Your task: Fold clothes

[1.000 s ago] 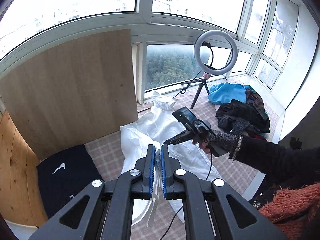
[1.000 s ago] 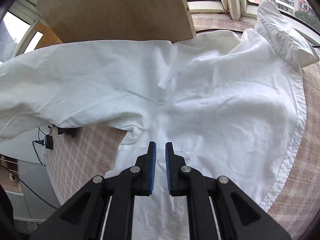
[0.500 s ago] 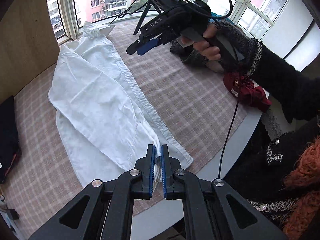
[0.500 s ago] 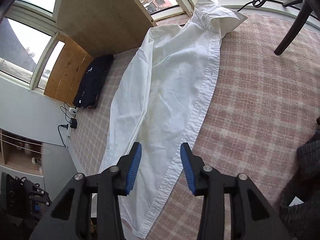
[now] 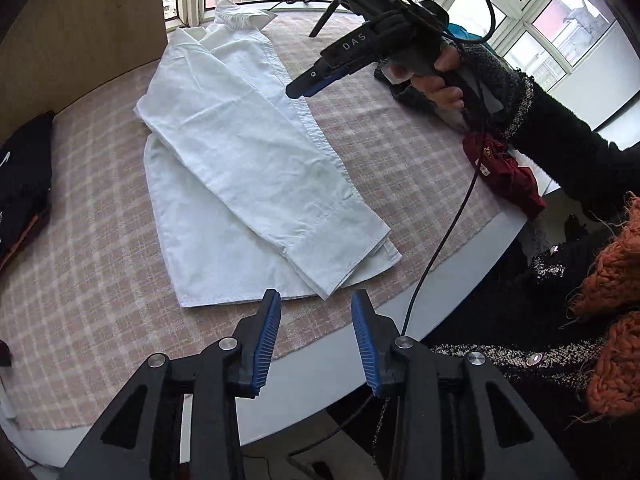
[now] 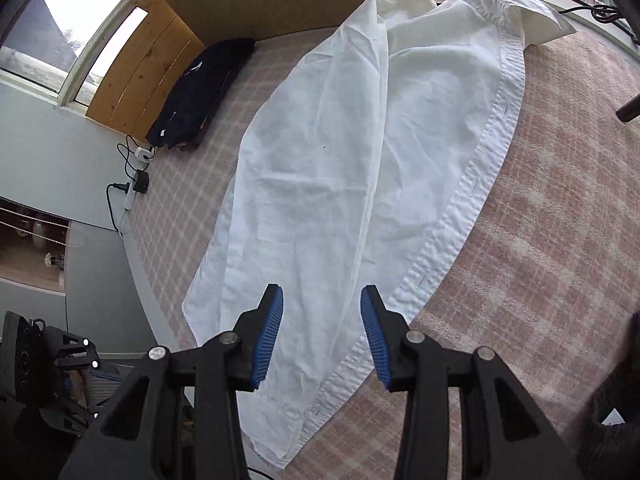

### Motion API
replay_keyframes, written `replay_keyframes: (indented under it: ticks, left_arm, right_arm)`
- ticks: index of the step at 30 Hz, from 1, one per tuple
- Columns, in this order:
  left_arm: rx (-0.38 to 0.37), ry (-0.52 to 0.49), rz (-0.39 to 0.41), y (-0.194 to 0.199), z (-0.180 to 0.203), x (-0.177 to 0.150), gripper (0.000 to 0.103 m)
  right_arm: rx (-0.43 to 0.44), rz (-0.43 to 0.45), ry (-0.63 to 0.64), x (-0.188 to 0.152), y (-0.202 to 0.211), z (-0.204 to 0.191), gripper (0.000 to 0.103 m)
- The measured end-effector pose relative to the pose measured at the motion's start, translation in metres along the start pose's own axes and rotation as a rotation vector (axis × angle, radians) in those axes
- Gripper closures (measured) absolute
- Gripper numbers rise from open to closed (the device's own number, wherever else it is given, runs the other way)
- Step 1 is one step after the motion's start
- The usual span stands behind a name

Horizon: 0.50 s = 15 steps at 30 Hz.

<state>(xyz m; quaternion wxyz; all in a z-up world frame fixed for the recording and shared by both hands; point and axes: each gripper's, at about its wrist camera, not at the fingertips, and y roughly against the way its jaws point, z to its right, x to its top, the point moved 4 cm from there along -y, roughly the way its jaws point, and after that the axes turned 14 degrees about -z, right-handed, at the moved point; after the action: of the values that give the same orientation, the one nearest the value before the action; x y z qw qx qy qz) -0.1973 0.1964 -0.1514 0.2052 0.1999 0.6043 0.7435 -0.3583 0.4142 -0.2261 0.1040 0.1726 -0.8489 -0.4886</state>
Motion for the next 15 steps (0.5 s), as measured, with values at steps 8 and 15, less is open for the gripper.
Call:
replay_keyframes:
  ticks: [8,15]
  left_arm:
    - [0.137,0.135,0.139,0.102,-0.104,0.011,0.068]
    - [0.118,0.122,0.273,0.093,-0.139,0.125,0.065]
  right_arm:
    - [0.005,0.095,0.014,-0.013,0.073,-0.034,0.063]
    - [-0.137,0.343,-0.005,0.02,0.16,-0.022,0.063]
